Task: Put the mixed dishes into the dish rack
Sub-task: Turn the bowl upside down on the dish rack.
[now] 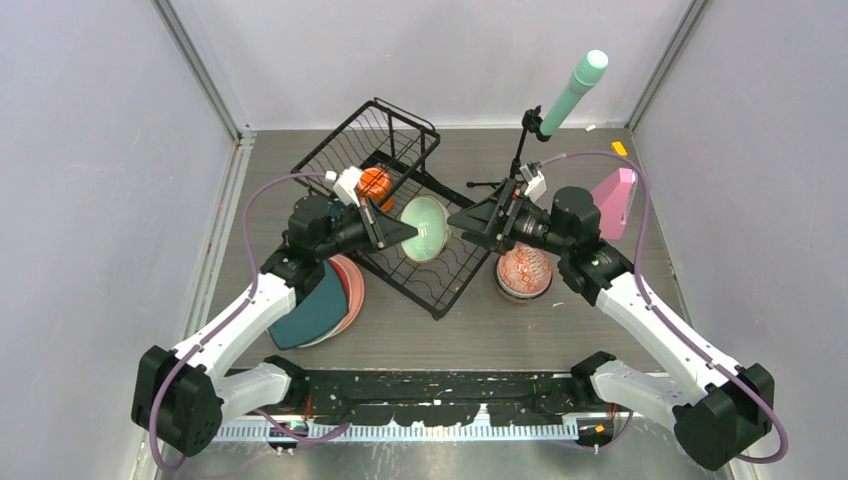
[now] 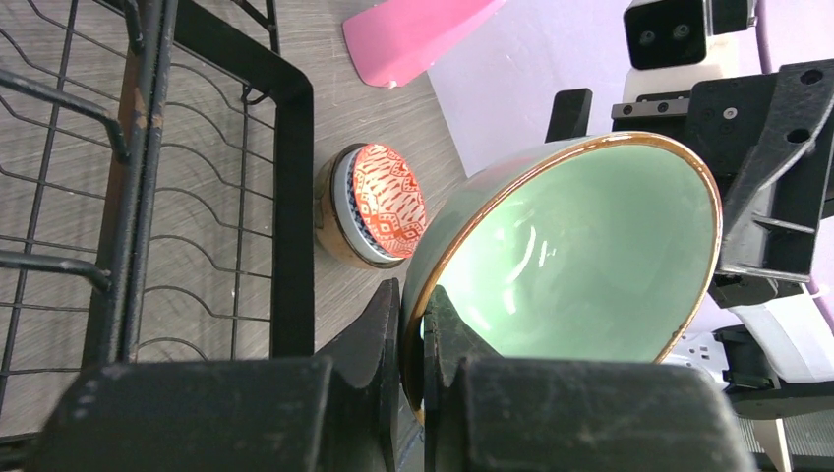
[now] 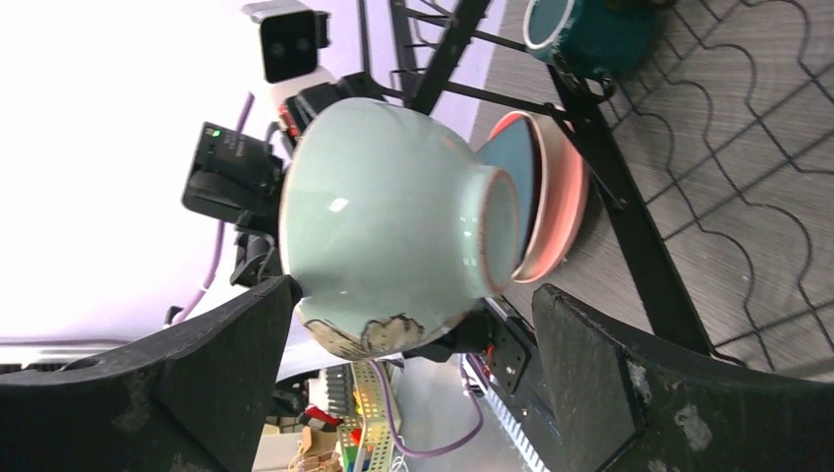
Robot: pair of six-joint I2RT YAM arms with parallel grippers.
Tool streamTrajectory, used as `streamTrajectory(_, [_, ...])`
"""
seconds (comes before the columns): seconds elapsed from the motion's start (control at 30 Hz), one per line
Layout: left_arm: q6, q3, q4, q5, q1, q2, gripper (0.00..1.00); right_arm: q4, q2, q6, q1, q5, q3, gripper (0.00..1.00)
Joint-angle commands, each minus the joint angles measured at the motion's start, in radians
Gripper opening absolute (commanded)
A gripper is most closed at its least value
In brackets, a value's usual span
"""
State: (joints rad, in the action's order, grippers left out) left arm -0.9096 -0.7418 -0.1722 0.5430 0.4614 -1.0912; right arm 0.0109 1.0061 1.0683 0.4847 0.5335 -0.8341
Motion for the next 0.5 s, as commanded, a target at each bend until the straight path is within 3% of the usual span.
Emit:
streamTrajectory(0.0, [-0.035,-0.017,-0.153,0.040,-0.001,-0.003,0.00,-0.183,0.001,0.037,0.002,0.060,-0.006,0.96])
streamTrajectory(0.47, [-0.082,0.011,-0.227,0.057,-0.001,-0.023,0.00,-0.216,0.084,0.068,0.008,0.162,-0.033,0.96])
